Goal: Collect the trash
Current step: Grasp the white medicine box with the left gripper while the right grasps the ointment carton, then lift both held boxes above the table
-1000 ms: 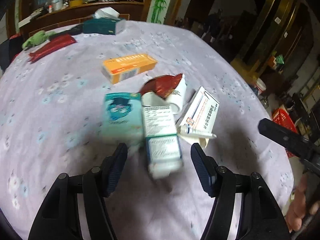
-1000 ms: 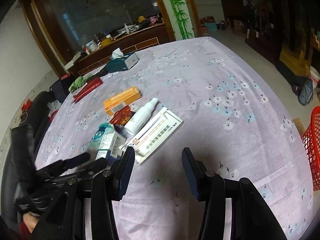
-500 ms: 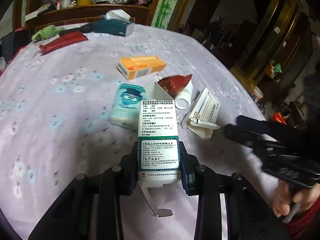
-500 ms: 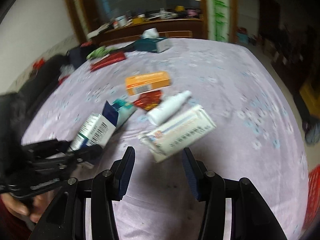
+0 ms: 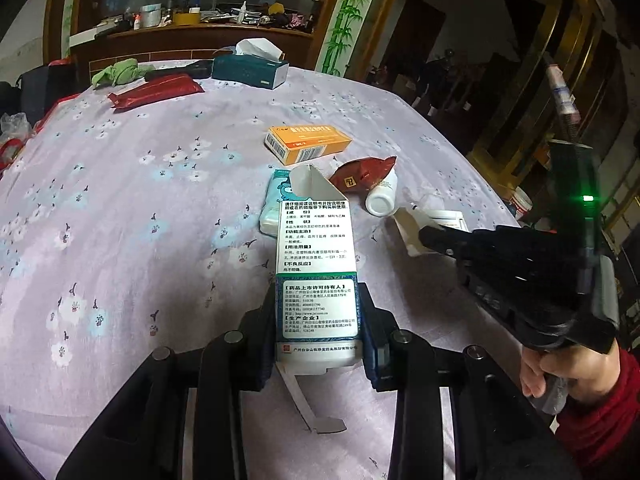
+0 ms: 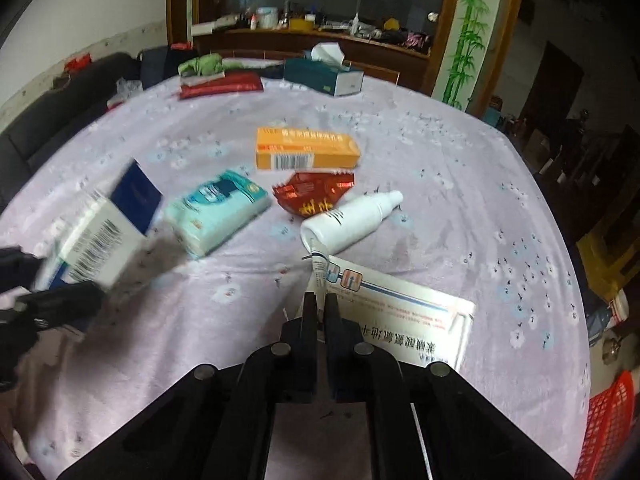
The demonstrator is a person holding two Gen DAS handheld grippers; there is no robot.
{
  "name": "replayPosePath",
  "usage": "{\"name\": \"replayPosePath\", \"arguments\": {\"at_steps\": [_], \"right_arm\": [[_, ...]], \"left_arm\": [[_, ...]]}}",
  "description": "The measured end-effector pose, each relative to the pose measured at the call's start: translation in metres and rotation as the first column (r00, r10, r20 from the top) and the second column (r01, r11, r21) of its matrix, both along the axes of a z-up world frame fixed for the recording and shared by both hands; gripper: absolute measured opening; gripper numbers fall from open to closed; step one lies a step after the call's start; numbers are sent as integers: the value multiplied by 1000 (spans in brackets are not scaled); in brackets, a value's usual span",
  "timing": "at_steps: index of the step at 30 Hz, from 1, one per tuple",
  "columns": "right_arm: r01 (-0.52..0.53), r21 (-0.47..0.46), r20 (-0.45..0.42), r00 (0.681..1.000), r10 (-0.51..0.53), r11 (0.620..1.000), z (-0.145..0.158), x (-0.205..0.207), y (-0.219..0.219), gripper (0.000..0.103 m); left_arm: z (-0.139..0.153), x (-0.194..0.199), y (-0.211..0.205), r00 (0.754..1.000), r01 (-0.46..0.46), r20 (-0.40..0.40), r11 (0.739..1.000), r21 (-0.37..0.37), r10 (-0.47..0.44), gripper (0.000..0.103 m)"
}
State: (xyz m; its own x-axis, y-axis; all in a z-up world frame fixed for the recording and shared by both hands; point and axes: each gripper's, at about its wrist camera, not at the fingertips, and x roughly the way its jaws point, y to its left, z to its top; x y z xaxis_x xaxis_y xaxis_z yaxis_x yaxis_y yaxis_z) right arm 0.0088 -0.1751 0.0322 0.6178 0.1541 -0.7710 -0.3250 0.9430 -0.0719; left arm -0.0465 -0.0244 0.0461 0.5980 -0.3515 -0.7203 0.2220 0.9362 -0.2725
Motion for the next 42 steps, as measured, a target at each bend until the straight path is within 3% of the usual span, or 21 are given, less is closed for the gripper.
{"name": "replayPosePath", "arguments": {"at_steps": [8, 16, 27, 42], "right_arm": [[37, 233, 17, 999, -42, 972, 38, -32, -13, 3], [38, 348, 45, 997, -57, 937, 62, -64, -24, 3], [88, 411, 48, 992, -118, 907, 64, -95, -54, 3], [140, 416, 34, 985, -170, 898, 53, -119, -79, 4]], "left_arm": [[4, -9, 6, 1000, -3, 12, 1000, -1, 3, 33], [9, -18, -2, 1000, 14, 19, 1000, 7, -14, 33], [11, -29, -38, 997, 64, 40, 997, 47, -66, 33], [11, -43, -69, 994, 71, 77, 988, 139, -83, 33]]}}
